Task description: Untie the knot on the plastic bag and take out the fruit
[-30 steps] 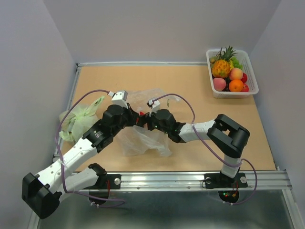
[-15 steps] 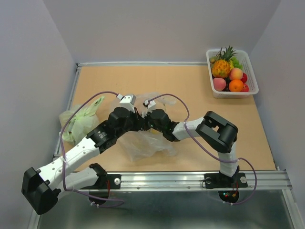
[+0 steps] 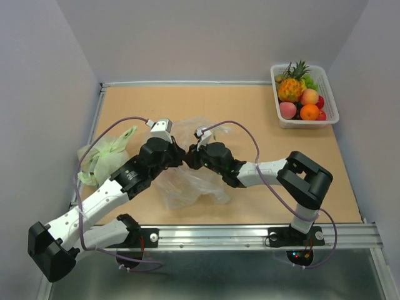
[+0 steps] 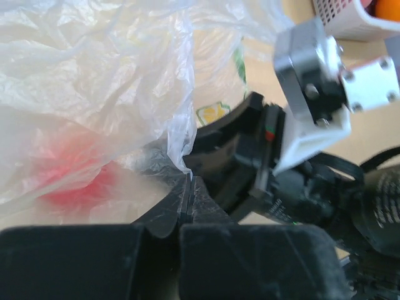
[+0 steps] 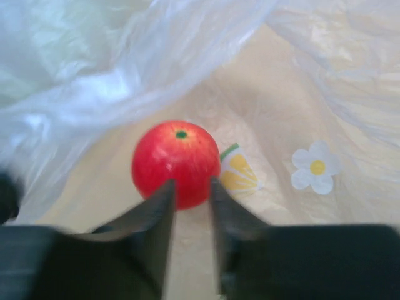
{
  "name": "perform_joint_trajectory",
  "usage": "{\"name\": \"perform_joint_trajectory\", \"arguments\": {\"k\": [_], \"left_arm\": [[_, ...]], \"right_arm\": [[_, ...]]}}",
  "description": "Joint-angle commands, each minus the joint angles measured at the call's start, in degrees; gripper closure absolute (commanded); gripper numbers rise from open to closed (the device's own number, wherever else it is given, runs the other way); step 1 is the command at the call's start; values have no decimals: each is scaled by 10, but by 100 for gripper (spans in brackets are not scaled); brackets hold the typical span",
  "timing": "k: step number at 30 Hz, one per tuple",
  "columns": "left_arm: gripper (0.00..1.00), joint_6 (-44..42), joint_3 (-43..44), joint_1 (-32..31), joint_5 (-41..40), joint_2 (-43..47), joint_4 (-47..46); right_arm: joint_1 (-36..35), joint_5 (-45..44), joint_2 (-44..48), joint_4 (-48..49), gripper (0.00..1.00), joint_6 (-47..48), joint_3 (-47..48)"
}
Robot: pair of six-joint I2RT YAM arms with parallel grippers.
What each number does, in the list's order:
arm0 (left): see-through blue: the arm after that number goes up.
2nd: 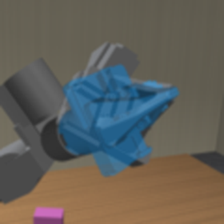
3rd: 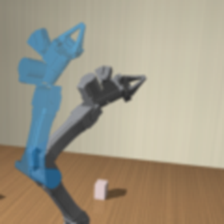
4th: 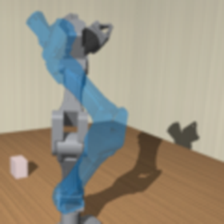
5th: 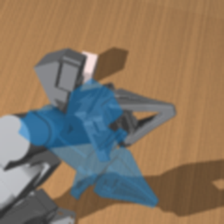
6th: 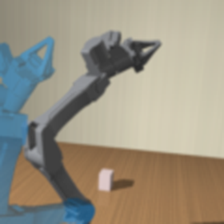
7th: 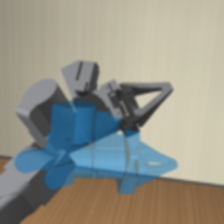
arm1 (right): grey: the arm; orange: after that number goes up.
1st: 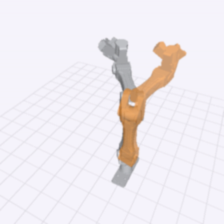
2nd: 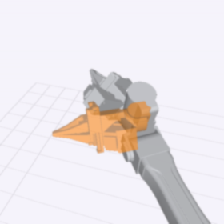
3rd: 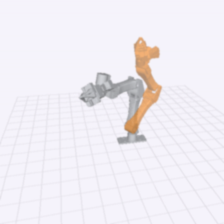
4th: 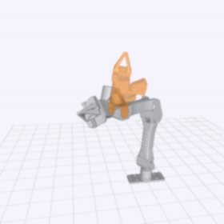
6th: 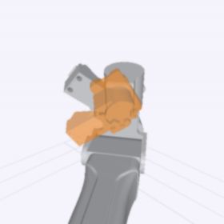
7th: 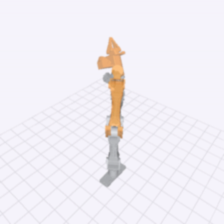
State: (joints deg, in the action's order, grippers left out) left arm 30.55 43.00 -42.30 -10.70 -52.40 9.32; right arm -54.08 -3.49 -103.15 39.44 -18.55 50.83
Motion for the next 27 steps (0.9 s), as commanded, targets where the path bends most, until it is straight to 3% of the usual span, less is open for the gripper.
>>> {"name": "perform_joint_trajectory", "arguments": {"k": [1, 3, 4, 7, 11, 18, 27], "left_arm": [[100, -51, 88, 1, -56, -11, 12], [100, -79, 125, 1, -60, -24, 21], [100, -102, 172, -6, -58, -43, 36], [100, -123, 249, -39, -50, -72, 54], [100, -105, 240, -81, -18, -91, 54], [100, -46, 132, -86, 54, -56, 7], [100, -29, 67, -89, 37, -34, 3]], "right_arm": [[-3, -16, 53, 9, 53, 7, -31], [-3, -43, 76, 4, 39, 4, -47], [-4, -55, 84, 1, 27, 2, -65], [-3, -79, 116, -2, 12, 0, -93], [-2, -81, 144, -14, 3, 3, -108], [-3, -62, 163, -45, 0, 14, -110], [-3, -42, 116, -67, 0, 47, -72]]}}
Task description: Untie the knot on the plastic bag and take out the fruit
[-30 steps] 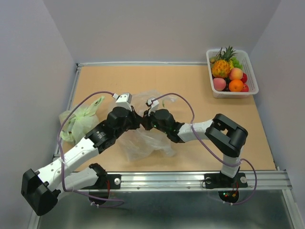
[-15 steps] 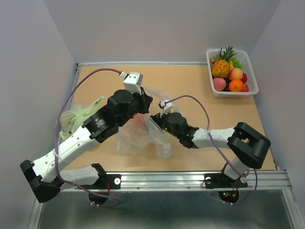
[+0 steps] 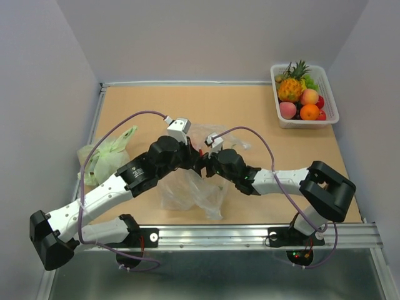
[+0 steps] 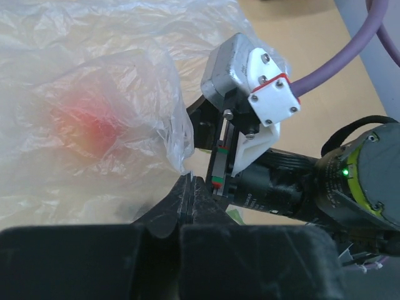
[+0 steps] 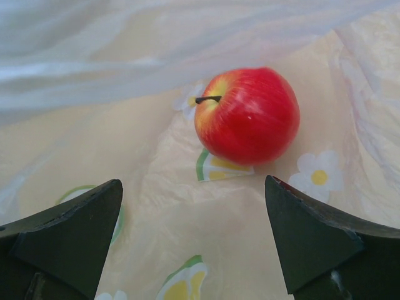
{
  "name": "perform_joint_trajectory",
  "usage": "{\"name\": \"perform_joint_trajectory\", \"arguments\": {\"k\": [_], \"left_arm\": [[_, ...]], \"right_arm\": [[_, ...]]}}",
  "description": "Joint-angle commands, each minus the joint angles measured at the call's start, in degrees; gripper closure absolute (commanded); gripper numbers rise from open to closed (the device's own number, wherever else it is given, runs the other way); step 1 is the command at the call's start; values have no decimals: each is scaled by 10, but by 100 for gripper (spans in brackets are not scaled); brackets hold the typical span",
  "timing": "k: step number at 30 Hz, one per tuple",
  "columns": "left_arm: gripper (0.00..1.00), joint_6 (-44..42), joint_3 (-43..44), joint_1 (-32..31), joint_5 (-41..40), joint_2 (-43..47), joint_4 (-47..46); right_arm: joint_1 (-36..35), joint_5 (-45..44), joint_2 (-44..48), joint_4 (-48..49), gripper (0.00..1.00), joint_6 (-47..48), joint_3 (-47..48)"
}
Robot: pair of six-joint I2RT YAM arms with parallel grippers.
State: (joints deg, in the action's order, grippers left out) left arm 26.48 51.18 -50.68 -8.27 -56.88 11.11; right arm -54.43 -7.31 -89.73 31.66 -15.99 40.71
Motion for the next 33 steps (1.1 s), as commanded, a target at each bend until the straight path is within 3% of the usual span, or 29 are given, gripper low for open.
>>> {"name": "perform_joint_trajectory", "arguments": {"k": [1, 8, 14, 21, 29, 31, 33], "left_arm": [[100, 14, -16, -6, 16, 10, -20], [100, 13, -21, -6, 26, 5, -29], [100, 10, -21, -7, 43, -6, -38], [100, 14, -24, -8, 47, -12, -48], [100, 18, -37, -13, 58, -13, -53], [100, 18, -38, -13, 55, -10, -52], [100, 20, -40, -13, 48, -9, -49]], "right_arm": [[0, -18, -28, 10, 0, 25, 34], [-1, -82, -61, 10, 0, 46, 80], [0, -42, -89, 17, 0, 49, 114], [0, 68, -161, 54, 0, 25, 139], [0, 79, -224, 109, 1, -12, 158], [0, 58, -226, 114, 6, -12, 158], [0, 52, -225, 118, 21, -9, 157]]}}
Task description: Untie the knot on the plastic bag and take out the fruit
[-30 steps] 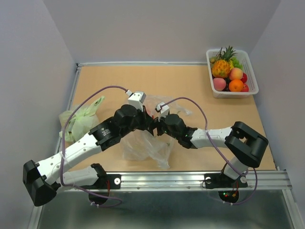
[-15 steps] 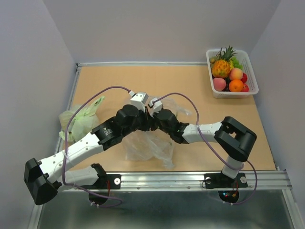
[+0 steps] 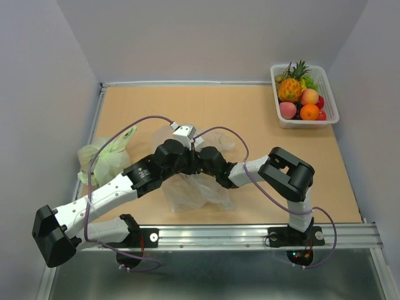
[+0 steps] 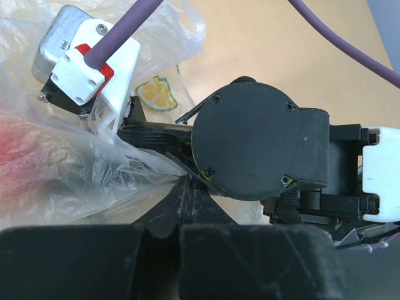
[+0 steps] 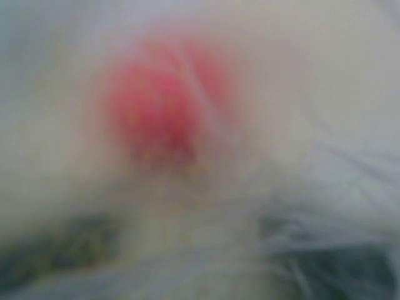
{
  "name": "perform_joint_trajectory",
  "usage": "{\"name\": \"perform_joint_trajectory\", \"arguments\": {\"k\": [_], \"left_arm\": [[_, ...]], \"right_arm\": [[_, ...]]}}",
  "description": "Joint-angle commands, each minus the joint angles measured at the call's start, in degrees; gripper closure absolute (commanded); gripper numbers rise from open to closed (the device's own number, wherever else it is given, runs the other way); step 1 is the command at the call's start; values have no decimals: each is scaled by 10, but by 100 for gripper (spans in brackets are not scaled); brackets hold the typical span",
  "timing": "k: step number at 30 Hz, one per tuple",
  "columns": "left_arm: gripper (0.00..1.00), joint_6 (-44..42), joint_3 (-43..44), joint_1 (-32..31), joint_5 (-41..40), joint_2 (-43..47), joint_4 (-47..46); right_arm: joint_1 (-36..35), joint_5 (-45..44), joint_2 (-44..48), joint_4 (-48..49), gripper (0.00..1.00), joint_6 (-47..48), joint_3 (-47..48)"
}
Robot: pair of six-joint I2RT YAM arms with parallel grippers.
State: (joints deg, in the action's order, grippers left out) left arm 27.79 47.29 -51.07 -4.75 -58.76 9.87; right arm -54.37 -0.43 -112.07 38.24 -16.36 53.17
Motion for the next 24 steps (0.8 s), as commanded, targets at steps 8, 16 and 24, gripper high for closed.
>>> {"name": "perform_joint_trajectory", "arguments": {"k": [8, 16, 24], "left_arm": [[100, 7, 11, -9, -47, 18, -5], [61, 18, 91, -8, -146, 34, 73], [10, 91, 120, 9, -237, 70, 145]], "right_arm": [[0, -5, 24, 54, 8, 2, 6], [1, 8, 91, 43, 0, -2, -50], [6, -51, 149, 3, 0, -13, -117]]}}
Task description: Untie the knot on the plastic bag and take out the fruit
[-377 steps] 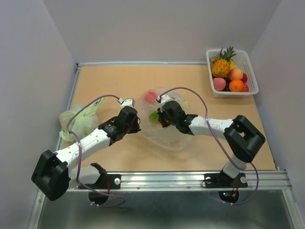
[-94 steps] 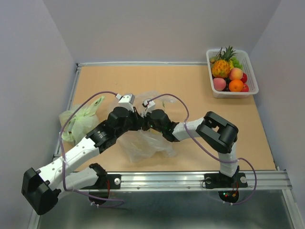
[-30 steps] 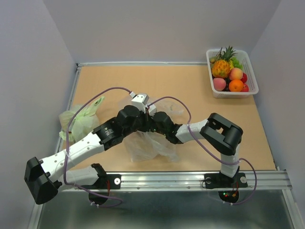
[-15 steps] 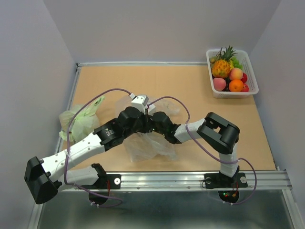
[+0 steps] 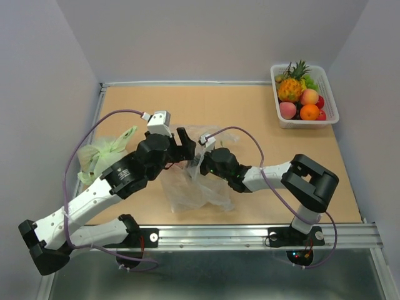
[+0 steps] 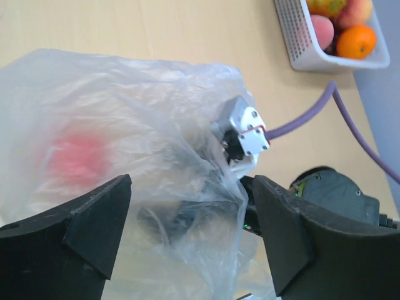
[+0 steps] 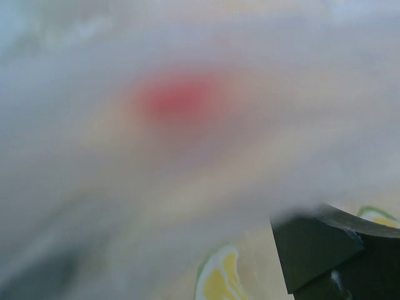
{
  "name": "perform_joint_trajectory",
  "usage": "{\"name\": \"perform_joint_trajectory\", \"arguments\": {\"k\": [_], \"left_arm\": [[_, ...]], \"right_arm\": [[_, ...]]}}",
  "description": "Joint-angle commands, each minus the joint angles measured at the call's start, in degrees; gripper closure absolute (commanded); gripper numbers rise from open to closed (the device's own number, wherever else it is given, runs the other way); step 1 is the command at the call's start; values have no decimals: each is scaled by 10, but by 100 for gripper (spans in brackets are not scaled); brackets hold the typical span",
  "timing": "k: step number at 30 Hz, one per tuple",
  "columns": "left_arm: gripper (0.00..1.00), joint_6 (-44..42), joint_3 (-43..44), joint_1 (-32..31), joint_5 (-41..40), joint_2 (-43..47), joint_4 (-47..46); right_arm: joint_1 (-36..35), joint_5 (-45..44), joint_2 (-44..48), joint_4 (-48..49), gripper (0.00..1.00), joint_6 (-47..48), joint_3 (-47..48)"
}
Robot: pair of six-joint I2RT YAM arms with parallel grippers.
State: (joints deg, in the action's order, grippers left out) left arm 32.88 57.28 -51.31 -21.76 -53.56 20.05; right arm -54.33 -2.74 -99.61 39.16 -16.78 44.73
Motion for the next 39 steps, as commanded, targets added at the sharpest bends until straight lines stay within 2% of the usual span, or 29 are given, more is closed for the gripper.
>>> {"name": "perform_joint_trajectory", "arguments": {"k": [1, 4, 6, 10, 14, 18, 19, 21, 22, 23, 24, 25, 31, 32, 35, 39], "left_arm": [[5, 58, 17, 15, -75, 25, 52], [2, 79, -8, 58, -66, 30, 57], [1, 81, -36, 113, -13, 33, 46], [1, 82, -88, 179, 69, 39, -11], [1, 77, -123, 200, 111, 14, -39], [2, 77, -150, 211, 109, -12, -54], [4, 78, -158, 213, 104, -15, -63], [26, 76, -179, 225, 99, -17, -78], [41, 72, -183, 227, 99, -16, -87], [70, 68, -185, 227, 100, -17, -104], [81, 59, -183, 227, 112, -16, -113], [100, 38, -178, 227, 122, -17, -132], [100, -23, -103, 222, 206, -19, -156], [100, -29, -82, 218, 237, -17, -157], [100, -36, -55, 191, 263, -9, -157], [100, -39, -84, 183, 292, -6, -157]], "right_arm": [[7, -31, 29, -8, 0, -12, -39], [9, -33, 50, -15, 0, -21, -63], [8, -28, 57, -22, 0, -25, -73], [9, -18, 65, -35, 0, -21, -76], [9, -4, 65, -49, 0, -14, -69], [9, 5, 65, -54, 0, -14, -67], [9, 6, 66, -54, 0, -15, -68], [9, 5, 69, -54, 0, -25, -71], [8, 5, 71, -54, 0, -27, -72], [9, -2, 72, -54, 0, -31, -74], [8, -9, 74, -53, 0, -38, -77], [9, -23, 79, -53, 0, -41, -81], [21, -53, 109, -47, 0, -60, -108], [25, -63, 124, -45, 0, -59, -112], [26, -75, 144, -45, 0, -50, -129], [27, -80, 162, -45, 0, -42, -148]]}}
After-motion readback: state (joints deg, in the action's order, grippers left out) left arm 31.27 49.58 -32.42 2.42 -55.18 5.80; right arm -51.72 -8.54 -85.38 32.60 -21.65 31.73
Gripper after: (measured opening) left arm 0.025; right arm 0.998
